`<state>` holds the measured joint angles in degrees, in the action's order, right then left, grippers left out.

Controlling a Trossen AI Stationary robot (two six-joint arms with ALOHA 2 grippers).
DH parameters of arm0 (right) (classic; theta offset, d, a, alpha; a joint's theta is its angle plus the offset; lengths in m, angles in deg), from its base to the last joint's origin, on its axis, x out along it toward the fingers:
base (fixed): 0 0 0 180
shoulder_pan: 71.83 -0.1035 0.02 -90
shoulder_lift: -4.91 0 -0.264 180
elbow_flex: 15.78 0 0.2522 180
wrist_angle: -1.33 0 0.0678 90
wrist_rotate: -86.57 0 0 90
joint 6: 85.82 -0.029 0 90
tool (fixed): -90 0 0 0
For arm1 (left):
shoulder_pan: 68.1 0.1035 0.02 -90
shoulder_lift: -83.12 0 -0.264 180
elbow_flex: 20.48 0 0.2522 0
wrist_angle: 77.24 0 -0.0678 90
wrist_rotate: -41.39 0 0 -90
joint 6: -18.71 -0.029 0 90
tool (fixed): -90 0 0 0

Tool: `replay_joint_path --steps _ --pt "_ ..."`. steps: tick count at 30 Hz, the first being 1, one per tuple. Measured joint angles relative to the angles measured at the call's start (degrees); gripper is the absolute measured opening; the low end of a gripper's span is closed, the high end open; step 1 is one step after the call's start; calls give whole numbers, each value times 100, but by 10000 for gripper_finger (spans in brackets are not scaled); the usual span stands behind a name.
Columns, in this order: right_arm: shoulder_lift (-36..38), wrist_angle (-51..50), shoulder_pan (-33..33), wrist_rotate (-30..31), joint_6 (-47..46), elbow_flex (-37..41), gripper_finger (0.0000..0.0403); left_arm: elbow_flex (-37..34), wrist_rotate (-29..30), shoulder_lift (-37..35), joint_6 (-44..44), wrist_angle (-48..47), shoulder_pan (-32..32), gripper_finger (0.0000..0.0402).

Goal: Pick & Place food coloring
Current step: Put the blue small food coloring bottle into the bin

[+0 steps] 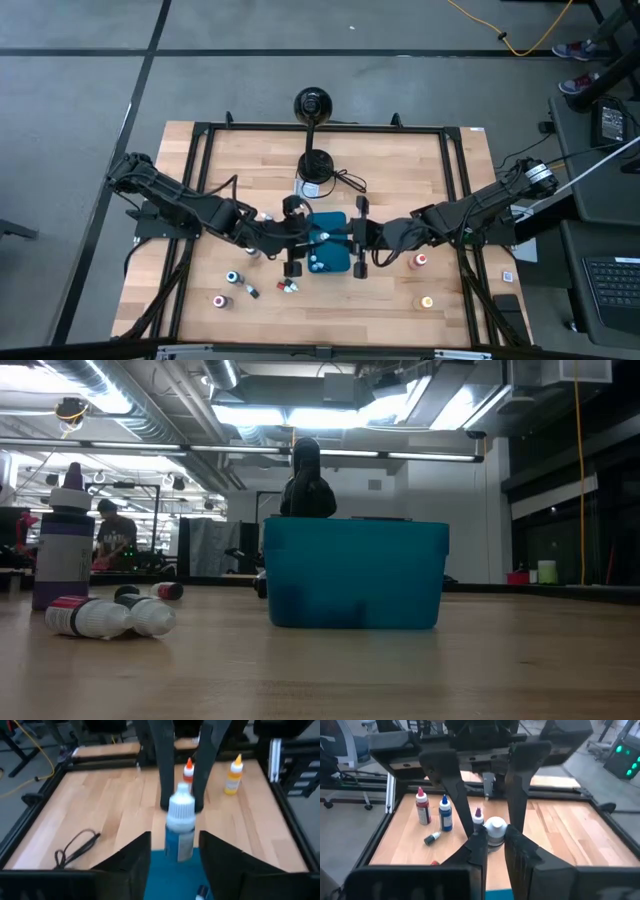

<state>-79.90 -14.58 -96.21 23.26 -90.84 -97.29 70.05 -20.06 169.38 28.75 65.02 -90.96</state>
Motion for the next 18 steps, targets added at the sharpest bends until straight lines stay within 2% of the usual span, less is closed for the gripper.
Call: replay_joint_path --steps 8,13,18 --pt "-66 -460 -2 -137 -541 77 52 0 28 -17 473 -1093 0 236" --pt "-286 -514 -2 -269 -852 251 52 0 51 -20 624 -1464 0 239" --pt "-844 -421 -2 -519 -1088 249 53 0 370 -28 761 -1701 -2 236"
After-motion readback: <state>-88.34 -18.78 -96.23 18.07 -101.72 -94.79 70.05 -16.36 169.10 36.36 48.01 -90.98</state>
